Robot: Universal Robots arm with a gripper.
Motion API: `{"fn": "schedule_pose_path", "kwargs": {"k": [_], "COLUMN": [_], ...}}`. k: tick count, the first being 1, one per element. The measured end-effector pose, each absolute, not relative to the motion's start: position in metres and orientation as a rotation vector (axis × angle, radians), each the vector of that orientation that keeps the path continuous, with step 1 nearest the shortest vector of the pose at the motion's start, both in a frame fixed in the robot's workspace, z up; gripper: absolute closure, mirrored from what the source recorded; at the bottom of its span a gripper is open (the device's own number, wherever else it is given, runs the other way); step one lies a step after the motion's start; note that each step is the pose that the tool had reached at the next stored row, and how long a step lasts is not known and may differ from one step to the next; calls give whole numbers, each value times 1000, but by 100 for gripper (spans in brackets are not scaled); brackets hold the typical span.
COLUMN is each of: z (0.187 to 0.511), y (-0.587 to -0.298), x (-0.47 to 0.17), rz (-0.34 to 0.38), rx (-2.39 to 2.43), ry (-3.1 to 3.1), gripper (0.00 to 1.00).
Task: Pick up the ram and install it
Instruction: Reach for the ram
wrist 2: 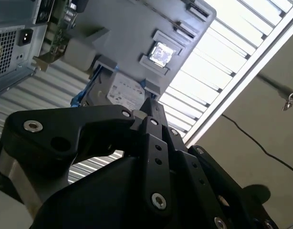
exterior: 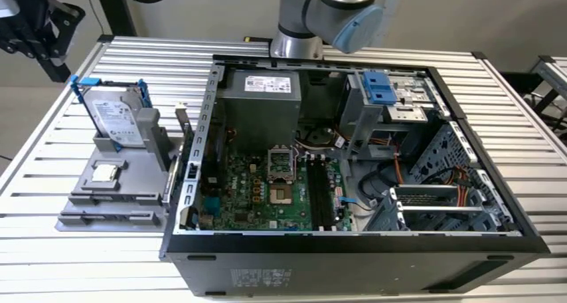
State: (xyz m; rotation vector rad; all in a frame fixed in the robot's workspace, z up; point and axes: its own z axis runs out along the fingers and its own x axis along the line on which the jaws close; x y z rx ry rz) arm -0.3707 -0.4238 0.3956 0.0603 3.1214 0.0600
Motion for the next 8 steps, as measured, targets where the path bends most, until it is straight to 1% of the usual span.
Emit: {"fn": "schedule_pose_path", "kwargs": {"k": [8], "z": [395], "y": [-445], "x": [-371], "rz": [60], "rx": [60], "ry": [3121], "gripper": [100]}}
